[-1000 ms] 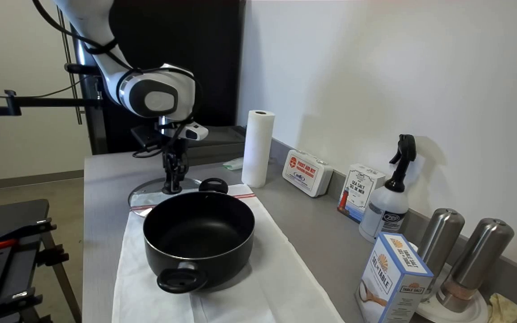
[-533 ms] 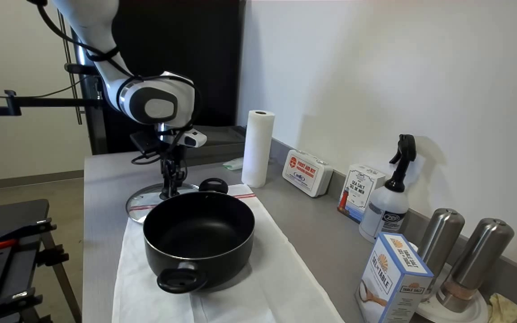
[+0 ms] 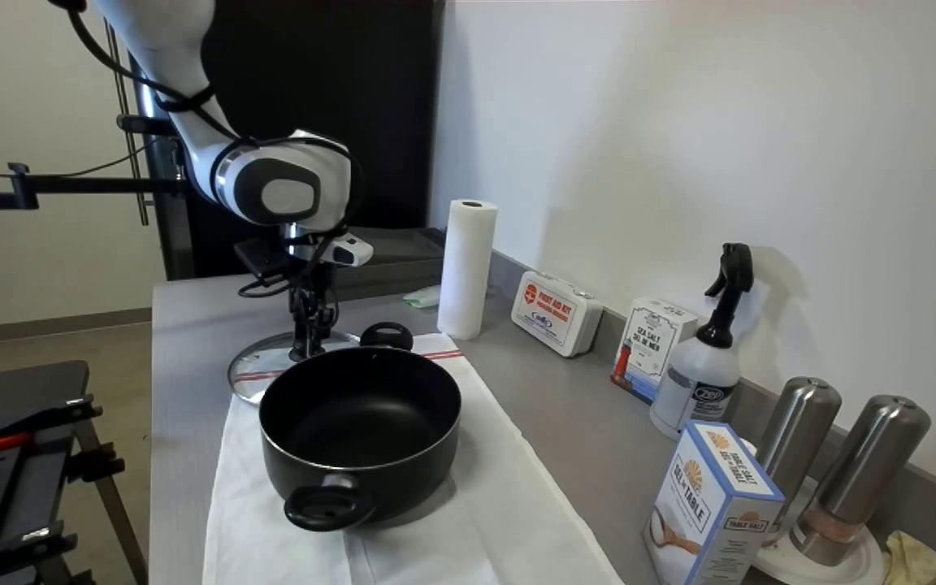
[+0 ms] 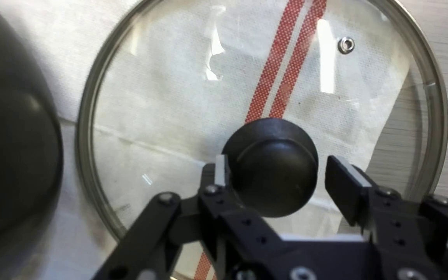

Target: Remove the lid from the pot

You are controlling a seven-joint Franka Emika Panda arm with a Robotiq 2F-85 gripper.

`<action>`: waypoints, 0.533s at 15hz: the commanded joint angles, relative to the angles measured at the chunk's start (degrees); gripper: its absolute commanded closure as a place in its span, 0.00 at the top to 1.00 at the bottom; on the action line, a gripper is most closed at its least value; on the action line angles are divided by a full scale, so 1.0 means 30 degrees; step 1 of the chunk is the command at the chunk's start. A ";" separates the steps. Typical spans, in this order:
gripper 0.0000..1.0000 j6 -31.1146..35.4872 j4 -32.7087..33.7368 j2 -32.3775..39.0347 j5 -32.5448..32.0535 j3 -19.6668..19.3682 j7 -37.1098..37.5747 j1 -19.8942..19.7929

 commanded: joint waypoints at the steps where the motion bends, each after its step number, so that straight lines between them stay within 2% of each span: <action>1: 0.96 0.0263 -0.0464 -0.0771 -0.0389 -0.0127 0.0006 0.0601; 3: 1.00 -0.0104 -0.0951 -0.1782 -0.0118 0.0192 -0.0064 0.0665; 8: 1.00 -0.0631 -0.2660 -0.5186 -0.0118 0.0894 -0.0456 0.0706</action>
